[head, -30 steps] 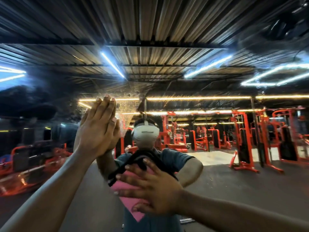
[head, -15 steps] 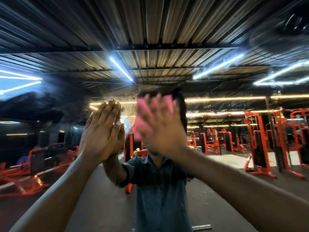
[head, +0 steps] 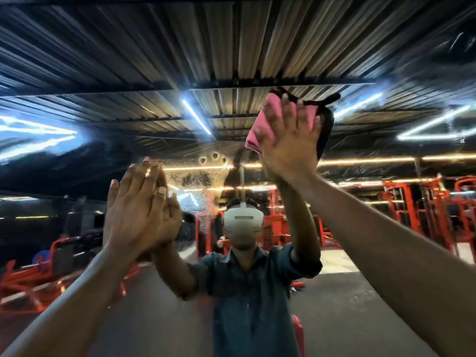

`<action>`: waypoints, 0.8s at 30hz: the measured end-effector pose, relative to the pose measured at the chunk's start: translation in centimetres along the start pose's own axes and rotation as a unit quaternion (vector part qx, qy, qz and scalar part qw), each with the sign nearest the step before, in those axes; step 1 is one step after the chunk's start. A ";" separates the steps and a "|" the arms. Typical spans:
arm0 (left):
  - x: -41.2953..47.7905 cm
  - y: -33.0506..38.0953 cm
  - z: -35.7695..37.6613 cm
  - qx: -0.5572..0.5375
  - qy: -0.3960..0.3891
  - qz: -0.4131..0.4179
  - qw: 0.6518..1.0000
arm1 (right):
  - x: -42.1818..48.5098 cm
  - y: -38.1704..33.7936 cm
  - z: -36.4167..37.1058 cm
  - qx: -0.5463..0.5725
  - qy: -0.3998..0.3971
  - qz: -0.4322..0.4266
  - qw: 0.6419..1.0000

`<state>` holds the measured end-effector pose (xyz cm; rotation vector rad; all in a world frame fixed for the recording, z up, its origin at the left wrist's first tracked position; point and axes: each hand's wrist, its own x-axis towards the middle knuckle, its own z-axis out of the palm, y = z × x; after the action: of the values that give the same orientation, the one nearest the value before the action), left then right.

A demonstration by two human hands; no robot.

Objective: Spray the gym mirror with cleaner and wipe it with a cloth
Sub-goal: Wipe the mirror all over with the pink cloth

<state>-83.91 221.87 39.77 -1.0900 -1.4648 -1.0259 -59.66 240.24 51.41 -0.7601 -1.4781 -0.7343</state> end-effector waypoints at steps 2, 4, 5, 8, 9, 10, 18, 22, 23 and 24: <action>-0.2 -1.5 0.1 -0.006 0.000 0.007 1.000 | -3.0 -3.8 0.2 0.002 0.005 -0.041 0.999; -0.2 -3.0 0.6 -0.005 -0.010 0.030 0.999 | -8.2 -7.7 0.4 0.019 -0.019 -0.181 0.983; -0.1 -3.8 0.8 -0.008 -0.014 0.043 0.999 | -11.5 -9.4 0.7 0.025 -0.040 -0.253 0.966; 0.3 -4.8 1.0 -0.008 -0.023 0.061 0.998 | -19.8 -11.7 1.4 0.019 -0.124 -0.410 0.904; 0.3 -4.9 1.0 -0.009 -0.027 0.058 0.998 | -20.8 -11.7 1.3 0.012 -0.146 -0.445 0.883; 0.2 -5.0 1.1 -0.008 -0.027 0.057 0.998 | -20.5 -11.5 1.3 0.013 -0.159 -0.472 0.867; 0.1 -5.9 2.9 0.011 -0.007 0.060 0.998 | -2.2 -5.3 0.2 -0.038 -0.008 -0.041 0.998; 0.2 -5.7 2.7 0.012 0.003 0.064 0.998 | -2.9 -6.5 0.8 -0.032 0.006 0.072 0.997; 0.3 -5.7 2.7 0.014 0.005 0.064 0.998 | -4.9 -7.7 0.7 -0.038 -0.007 0.030 0.999; 0.2 -5.6 2.7 0.017 0.005 0.064 0.998 | -7.6 -8.8 0.8 -0.035 -0.028 -0.028 0.999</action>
<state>-90.01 223.17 39.28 -1.1382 -1.3814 -0.9121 -67.13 235.58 43.80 -0.8013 -1.5353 -0.8166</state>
